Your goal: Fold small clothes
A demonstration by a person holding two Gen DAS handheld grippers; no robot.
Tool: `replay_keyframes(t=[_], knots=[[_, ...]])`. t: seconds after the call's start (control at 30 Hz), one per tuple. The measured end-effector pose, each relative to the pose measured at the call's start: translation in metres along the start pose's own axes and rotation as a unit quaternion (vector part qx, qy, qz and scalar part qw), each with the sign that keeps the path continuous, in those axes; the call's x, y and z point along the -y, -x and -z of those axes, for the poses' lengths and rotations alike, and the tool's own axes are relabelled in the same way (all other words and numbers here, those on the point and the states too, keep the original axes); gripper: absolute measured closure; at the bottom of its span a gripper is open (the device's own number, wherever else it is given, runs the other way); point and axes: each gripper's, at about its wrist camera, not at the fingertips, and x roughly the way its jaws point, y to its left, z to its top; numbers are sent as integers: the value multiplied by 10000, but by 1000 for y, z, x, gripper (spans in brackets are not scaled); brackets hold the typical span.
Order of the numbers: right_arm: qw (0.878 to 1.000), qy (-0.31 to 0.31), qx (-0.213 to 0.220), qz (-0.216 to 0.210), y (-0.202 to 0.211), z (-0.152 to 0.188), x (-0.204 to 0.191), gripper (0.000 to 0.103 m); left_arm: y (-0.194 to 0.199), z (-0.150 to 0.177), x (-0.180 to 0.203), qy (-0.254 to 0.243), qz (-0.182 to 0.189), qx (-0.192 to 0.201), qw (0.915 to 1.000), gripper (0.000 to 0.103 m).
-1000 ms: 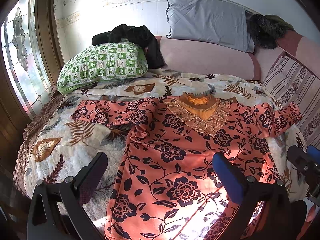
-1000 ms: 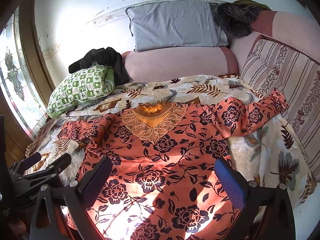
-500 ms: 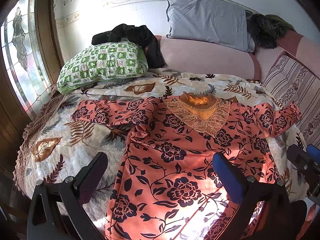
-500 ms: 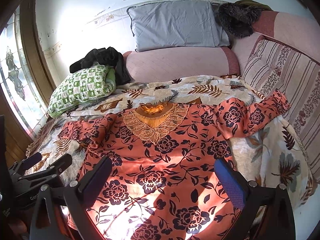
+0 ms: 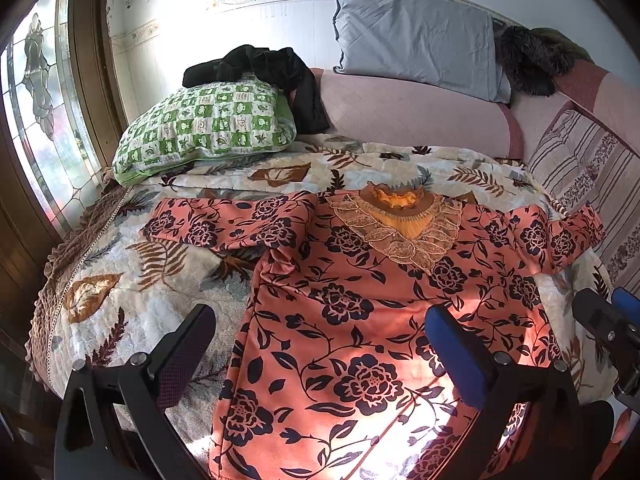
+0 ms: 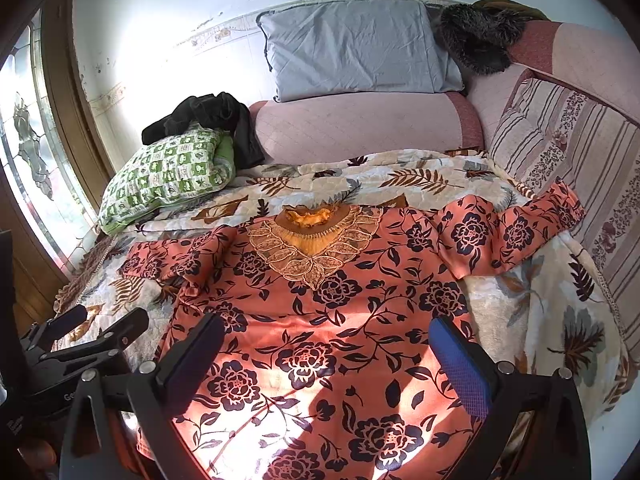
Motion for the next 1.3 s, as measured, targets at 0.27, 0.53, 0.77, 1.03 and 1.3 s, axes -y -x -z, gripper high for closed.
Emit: replay_keyframes(t=[0.27,0.53,0.77,1.03,1.3], knots=[[10000,1,-16,-4,-3,-1,-1,0,-3,-1,-3,17,8,-21,10000,0],[10000,3,-28,9,-5,-2,-1,0,-3,-1,-3,13,6,-26,10000,0],[10000,2,-36,-5,-9,-3,-1,0,-5,-2,-3,11,-1,-32,10000,0],[10000,-16,-59,-23,-13,-4,-1,0,-7,-1,-4,15,-10,-54,10000,0],[9975,-521,-154,-458,-34,-9,53,0,-52,3,-51,664,122,-506,9964,0]])
